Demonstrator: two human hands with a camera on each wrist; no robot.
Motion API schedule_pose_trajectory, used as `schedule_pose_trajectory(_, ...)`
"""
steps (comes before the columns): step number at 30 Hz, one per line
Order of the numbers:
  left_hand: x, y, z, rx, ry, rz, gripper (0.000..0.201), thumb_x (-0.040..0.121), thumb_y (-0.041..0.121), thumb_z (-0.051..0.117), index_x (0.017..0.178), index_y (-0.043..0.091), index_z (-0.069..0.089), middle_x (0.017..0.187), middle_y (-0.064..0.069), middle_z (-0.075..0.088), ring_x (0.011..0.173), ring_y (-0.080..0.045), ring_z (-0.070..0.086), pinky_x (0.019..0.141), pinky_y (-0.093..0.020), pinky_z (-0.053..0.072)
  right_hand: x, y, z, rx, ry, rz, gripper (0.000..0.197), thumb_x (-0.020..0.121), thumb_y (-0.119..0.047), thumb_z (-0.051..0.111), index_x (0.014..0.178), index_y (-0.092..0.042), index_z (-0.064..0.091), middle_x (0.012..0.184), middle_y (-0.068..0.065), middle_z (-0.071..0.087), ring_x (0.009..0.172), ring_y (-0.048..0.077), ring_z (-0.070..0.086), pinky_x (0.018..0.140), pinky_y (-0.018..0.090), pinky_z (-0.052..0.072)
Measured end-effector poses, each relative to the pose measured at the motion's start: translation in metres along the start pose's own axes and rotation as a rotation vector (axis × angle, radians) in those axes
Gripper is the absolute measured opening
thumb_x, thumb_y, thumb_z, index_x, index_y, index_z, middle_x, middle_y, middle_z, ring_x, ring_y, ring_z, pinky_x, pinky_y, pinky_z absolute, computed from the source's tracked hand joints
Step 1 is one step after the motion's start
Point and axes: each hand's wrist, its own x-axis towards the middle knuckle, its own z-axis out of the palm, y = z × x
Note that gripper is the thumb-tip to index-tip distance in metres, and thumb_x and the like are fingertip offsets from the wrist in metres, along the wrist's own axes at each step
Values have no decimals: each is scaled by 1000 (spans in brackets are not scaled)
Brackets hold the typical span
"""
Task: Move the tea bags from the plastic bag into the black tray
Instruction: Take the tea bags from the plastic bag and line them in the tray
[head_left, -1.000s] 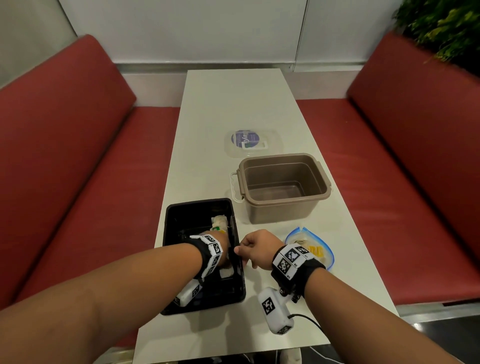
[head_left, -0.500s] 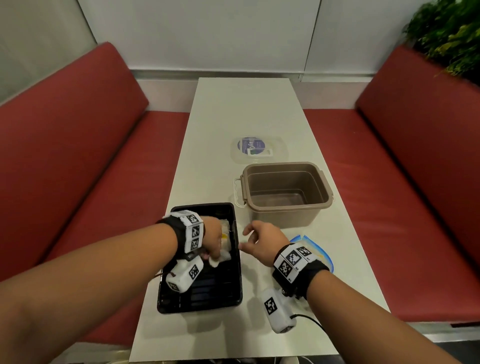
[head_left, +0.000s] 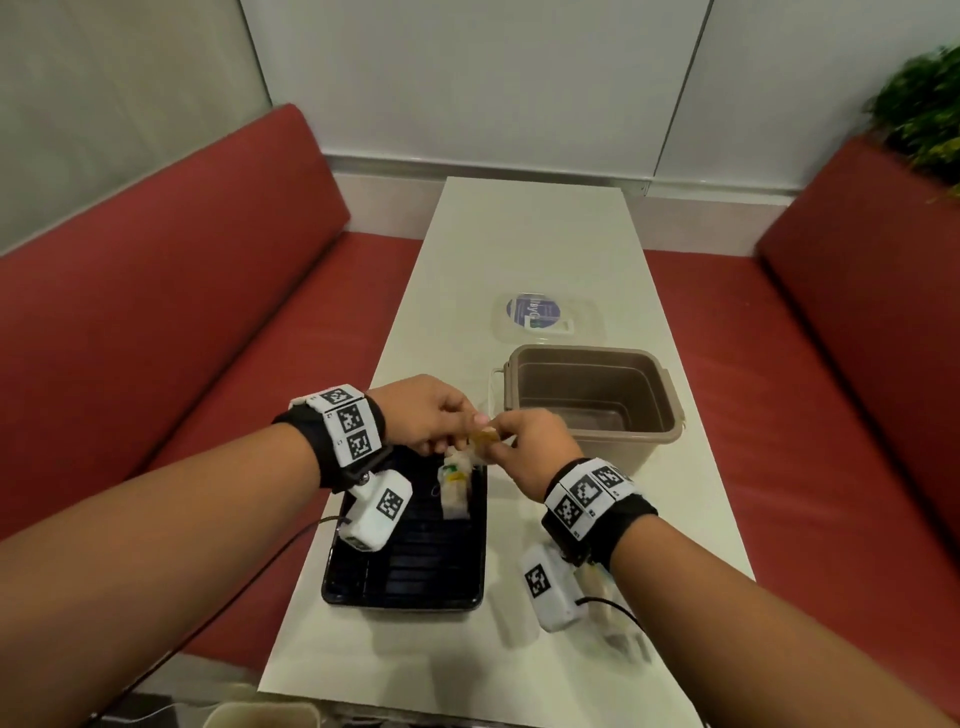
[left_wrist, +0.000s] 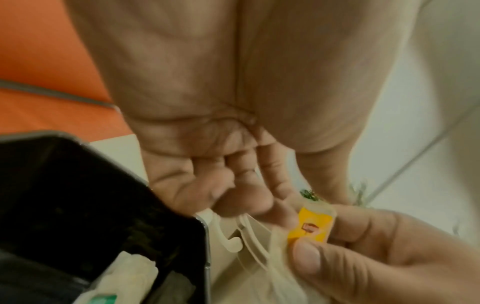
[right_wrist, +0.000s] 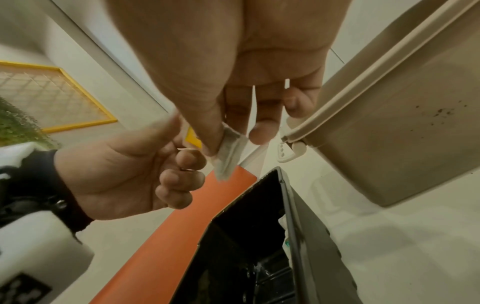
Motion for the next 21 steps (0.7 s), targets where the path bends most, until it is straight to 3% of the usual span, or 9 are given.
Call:
schedule_pose_trajectory(1, -2, 0, -1, 83, 47, 34, 33, 83, 51, 70, 88, 19, 72, 71, 0, 68, 57, -8, 55, 55, -19, 47, 1, 1, 1, 6, -17, 4, 21, 89, -38, 64, 76, -23, 72, 74, -3, 69, 73, 18, 63, 69, 31, 53)
schedule_pose_trajectory(3, -7, 1, 0, 203, 86, 124, 25, 79, 47, 77, 87, 23, 74, 72, 6, 68, 60, -3, 56, 59, -14, 44, 3, 2, 3, -3, -54, 24, 32, 89, -39, 64, 61, -24, 62, 64, -2, 63, 62, 16, 57, 60, 28, 47)
schedule_pose_trajectory(6, -11, 2, 5, 470, 167, 192, 18, 82, 40, 75, 91, 24, 74, 80, 7, 70, 71, -6, 60, 67, -18, 43, 4, 0, 10, 23, -89, 36, 35, 88, -37, 67, 58, -23, 56, 61, 2, 58, 57, 16, 50, 56, 27, 42)
schedule_pose_trajectory(9, -7, 1, 8, 656, 159, 162, 23, 85, 42, 71, 97, 23, 75, 88, 7, 70, 79, -11, 61, 69, -21, 41, 3, 3, 14, 15, -89, 71, 15, 83, -34, 72, 78, -22, 66, 77, 0, 66, 72, 17, 61, 66, 27, 48)
schedule_pose_trajectory(12, 2, -8, 16, 817, 39, 42, 22, 86, 38, 70, 100, 22, 74, 94, 2, 72, 82, -15, 62, 73, -24, 45, 3, 15, 21, -65, -88, 179, 25, 82, -34, 73, 101, -19, 65, 88, -3, 64, 87, 19, 63, 79, 30, 52)
schedule_pose_trajectory(16, 23, -18, 40, 1028, -152, -98, 19, 87, 25, 67, 104, 20, 75, 103, 0, 71, 97, -22, 66, 83, -30, 52, 1, 29, 31, -119, -180, 316, 36, 84, -42, 70, 111, -18, 62, 104, 1, 67, 99, 22, 65, 86, 33, 53)
schedule_pose_trajectory(19, 38, -29, 56, 1108, -227, -141, 23, 87, 25, 68, 107, 17, 73, 106, -4, 70, 97, -25, 67, 81, -32, 53, -4, 30, 37, -52, -267, 350, 35, 85, -41, 68, 109, -17, 62, 97, 2, 74, 79, 20, 70, 70, 31, 57)
schedule_pose_trajectory(21, 48, -36, 62, 1094, -213, -157, 23, 87, 26, 68, 107, 14, 72, 106, -7, 71, 95, -27, 68, 79, -32, 53, -8, 29, 38, -1, -291, 357, 18, 89, -35, 65, 95, -17, 64, 84, 0, 76, 64, 17, 67, 54, 23, 50)
